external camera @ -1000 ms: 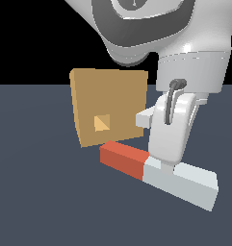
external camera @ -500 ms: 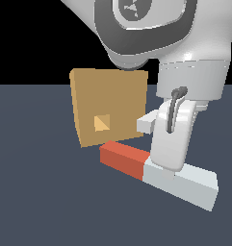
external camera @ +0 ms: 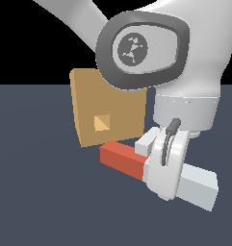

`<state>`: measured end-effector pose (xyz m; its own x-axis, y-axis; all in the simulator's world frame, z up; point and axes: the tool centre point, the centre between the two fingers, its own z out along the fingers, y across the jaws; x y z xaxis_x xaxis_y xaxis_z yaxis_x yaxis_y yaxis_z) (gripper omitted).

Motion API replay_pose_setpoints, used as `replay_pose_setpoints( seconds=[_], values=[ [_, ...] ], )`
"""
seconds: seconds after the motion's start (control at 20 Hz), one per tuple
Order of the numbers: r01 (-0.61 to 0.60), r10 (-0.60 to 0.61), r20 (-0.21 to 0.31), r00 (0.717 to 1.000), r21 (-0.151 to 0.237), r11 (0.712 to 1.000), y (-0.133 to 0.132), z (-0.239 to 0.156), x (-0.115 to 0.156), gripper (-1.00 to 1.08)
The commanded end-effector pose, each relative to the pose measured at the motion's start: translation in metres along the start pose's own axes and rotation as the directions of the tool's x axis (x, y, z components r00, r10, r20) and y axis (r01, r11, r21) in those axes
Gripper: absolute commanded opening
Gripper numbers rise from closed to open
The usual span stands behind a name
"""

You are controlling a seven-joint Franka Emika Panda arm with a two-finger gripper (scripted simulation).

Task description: Insert the peg into the horizontal hole in a box.

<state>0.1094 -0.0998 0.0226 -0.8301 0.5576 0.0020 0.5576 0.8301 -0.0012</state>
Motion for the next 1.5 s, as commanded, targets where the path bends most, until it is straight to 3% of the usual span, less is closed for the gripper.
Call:
replay_pose_setpoints(
  seconds=[0.0, 0.1, 0.15, 0.9, 1.45],
  values=[
    [0.000, 0.000, 0.002, 1.000, -0.001, 1.000, 0.001, 0.001, -0.001, 1.00],
    [0.000, 0.000, 0.002, 1.000, -0.001, 1.000, 0.001, 0.000, -0.002, 1.00],
    [0.000, 0.000, 0.002, 1.000, -0.001, 1.000, 0.001, 0.000, -0.002, -1.00],
    [-0.016, 0.016, 0.001, 1.000, -0.001, 1.000, -0.001, -0.001, 0.000, -1.00],
    [-0.172, 0.172, 0.001, 0.985, -0.001, 0.985, -0.016, -0.015, 0.019, -1.00]
  ],
)
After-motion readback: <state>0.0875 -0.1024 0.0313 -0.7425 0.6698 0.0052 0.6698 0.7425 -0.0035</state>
